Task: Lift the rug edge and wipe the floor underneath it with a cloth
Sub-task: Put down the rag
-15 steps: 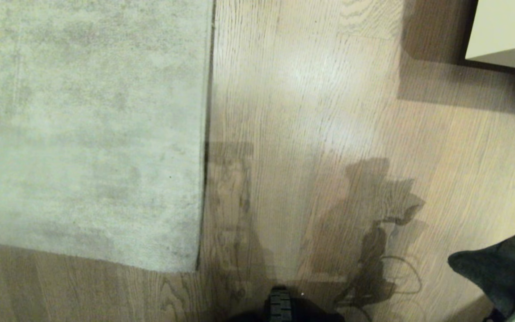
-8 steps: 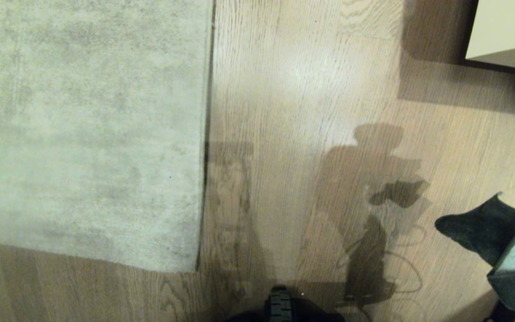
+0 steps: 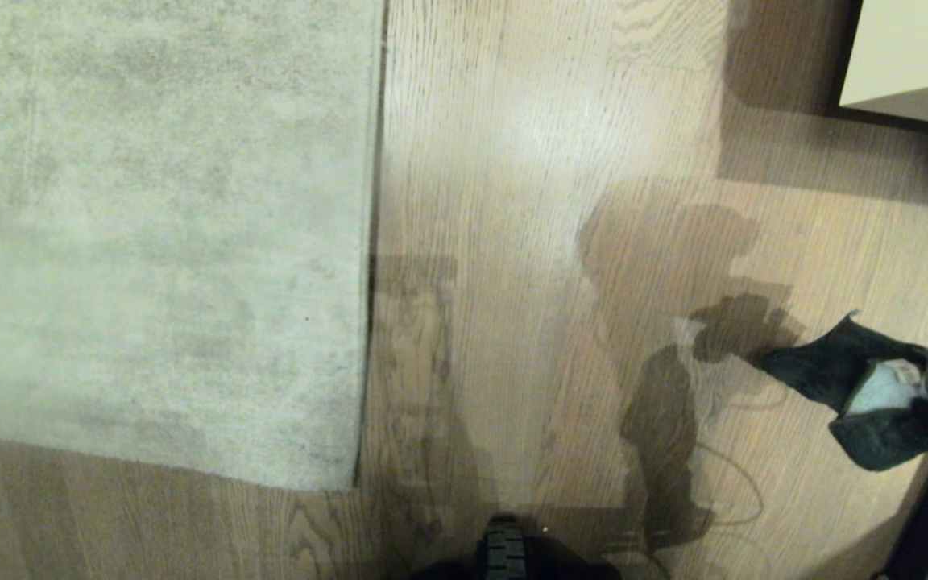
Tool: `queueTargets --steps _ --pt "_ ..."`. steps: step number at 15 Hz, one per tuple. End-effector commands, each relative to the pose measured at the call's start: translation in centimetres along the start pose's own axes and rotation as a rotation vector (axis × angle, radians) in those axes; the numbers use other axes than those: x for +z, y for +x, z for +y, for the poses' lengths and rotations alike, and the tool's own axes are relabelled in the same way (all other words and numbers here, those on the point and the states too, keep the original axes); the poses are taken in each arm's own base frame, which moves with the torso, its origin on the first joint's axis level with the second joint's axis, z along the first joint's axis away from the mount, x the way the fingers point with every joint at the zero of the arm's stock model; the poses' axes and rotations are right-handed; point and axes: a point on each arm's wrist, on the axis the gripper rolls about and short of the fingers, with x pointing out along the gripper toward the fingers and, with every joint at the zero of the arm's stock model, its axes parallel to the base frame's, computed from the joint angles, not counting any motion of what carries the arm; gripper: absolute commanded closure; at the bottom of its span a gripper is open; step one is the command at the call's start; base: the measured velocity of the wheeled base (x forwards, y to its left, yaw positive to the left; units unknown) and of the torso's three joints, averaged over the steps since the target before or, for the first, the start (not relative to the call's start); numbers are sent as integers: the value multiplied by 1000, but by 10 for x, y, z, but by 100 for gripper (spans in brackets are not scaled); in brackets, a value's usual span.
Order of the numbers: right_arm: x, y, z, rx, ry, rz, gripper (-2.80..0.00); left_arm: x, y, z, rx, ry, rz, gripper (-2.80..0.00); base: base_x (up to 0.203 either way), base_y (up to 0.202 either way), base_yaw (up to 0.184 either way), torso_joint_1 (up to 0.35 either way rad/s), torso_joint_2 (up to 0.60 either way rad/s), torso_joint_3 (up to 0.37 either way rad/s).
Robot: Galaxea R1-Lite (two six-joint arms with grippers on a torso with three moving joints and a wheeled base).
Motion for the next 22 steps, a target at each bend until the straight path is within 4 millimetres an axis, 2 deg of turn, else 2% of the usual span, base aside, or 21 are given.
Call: queueTargets --steps 1,5,9,12,16,17,22 --pt "-4 40 -11 -76 9 58 0 0 0 0 0 0 1 0 0 0 0 0 0 0" --pt "3 81 -21 -107 21 -12 0 0 0 0 0 0 1 0 0 0 0 0 0 0" --pt "4 109 -27 -116 22 -47 0 0 0 0 0 0 1 0 0 0 0 0 0 0" --pt "7 120 -29 -119 22 -59 0 0 0 0 0 0 1 0 0 0 0 0 0 0" --pt "9 123 -31 -126 24 -64 0 0 0 0 0 0 1 0 0 0 0 0 0 0" --pt "9 123 -32 -126 24 -64 -280 0 0 0 0 0 1 0 0 0 0 0 0 0" --pt "14 117 -35 -141 26 -88 -280 0 0 0 0 0 1 0 0 0 0 0 0 0"
